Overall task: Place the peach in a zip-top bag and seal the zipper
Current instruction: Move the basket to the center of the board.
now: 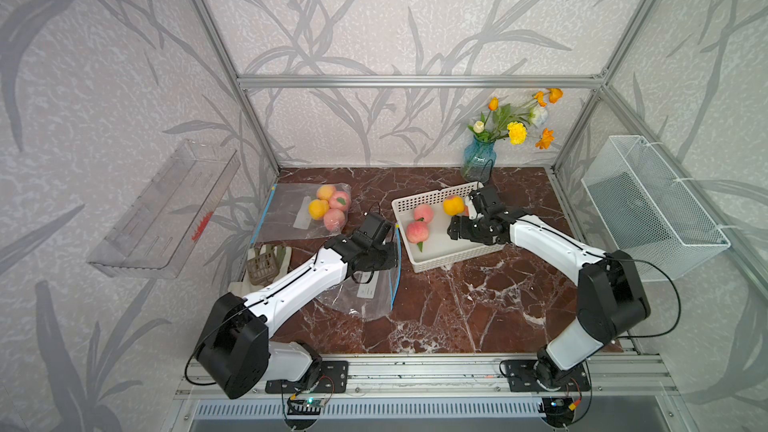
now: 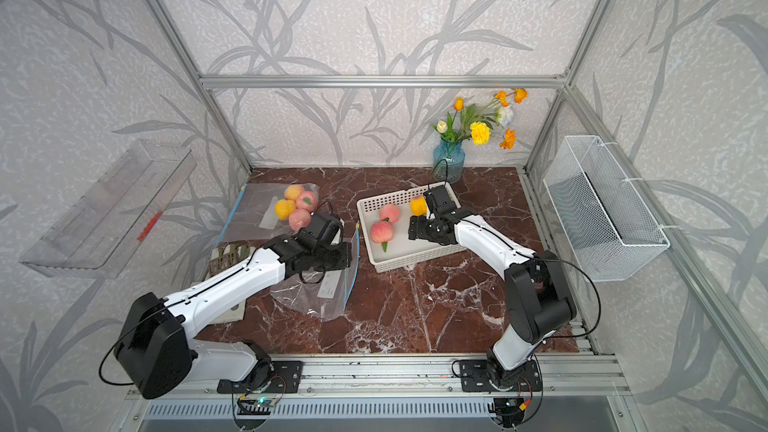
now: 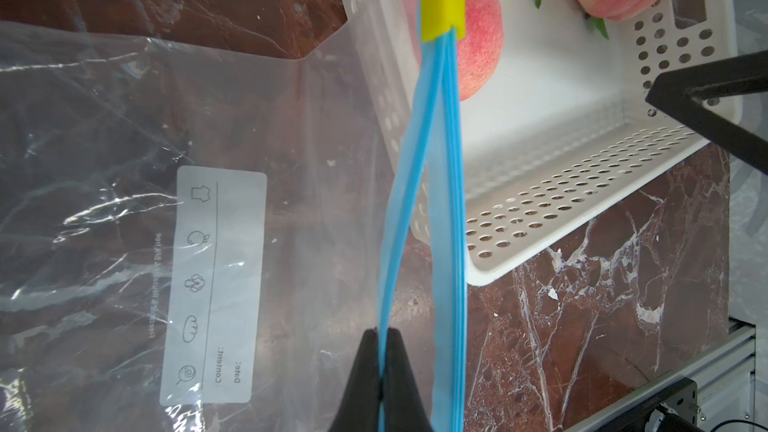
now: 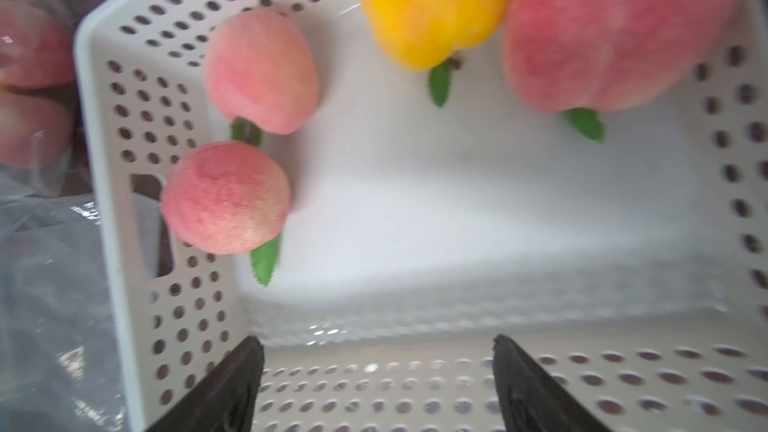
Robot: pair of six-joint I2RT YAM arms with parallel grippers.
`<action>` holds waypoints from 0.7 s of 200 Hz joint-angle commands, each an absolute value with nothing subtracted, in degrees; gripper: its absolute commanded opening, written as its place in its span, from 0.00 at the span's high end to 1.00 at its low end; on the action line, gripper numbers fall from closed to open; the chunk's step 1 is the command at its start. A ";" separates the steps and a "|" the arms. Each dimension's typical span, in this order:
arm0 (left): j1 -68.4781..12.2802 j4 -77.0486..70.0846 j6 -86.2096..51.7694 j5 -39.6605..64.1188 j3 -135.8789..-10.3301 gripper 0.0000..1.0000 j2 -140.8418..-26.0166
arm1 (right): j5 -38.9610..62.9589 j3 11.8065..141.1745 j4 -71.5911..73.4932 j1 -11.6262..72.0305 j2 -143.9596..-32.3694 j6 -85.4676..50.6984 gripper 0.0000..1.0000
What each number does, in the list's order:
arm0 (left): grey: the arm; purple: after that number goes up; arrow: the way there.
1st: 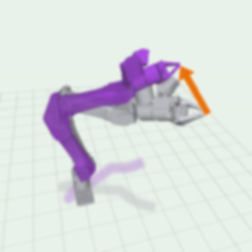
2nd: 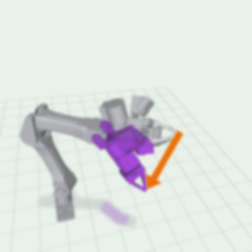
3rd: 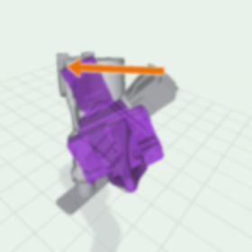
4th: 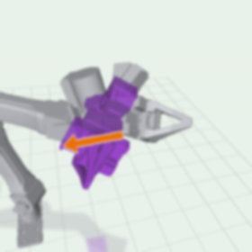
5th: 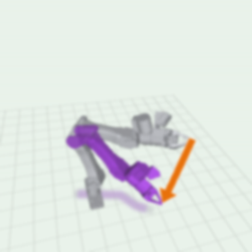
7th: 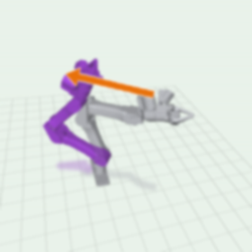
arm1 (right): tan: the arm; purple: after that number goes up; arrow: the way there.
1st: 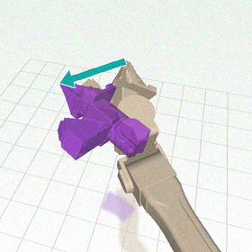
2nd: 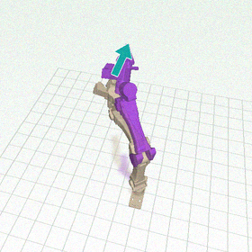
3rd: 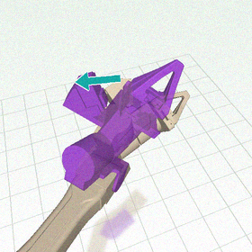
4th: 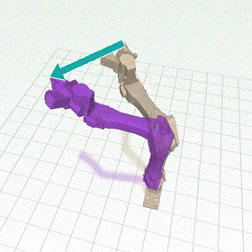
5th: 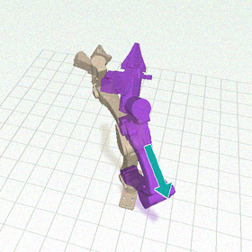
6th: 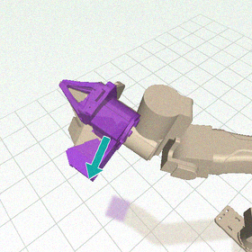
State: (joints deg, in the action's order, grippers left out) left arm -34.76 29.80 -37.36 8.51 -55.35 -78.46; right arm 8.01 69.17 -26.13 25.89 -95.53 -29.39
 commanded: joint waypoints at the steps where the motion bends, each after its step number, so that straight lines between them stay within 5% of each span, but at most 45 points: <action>1: -34.57 27.92 -38.08 10.11 -57.04 1.00 -79.17 | 13.28 73.10 -22.89 28.88 -100.74 -33.55 0.14; 61: -34.48 27.44 -38.24 10.02 -56.85 1.00 -79.02 | 12.80 81.70 -21.54 32.96 -110.40 -38.92 0.06; 140: -34.38 28.34 -37.44 9.47 -57.04 1.00 -77.91 | 12.70 88.55 -25.40 33.20 -119.30 -38.94 0.14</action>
State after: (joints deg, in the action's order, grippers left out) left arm -34.70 28.01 -38.09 9.61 -55.35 -79.09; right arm 12.12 86.63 -22.81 33.12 -117.23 -38.72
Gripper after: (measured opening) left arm 0.048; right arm 0.881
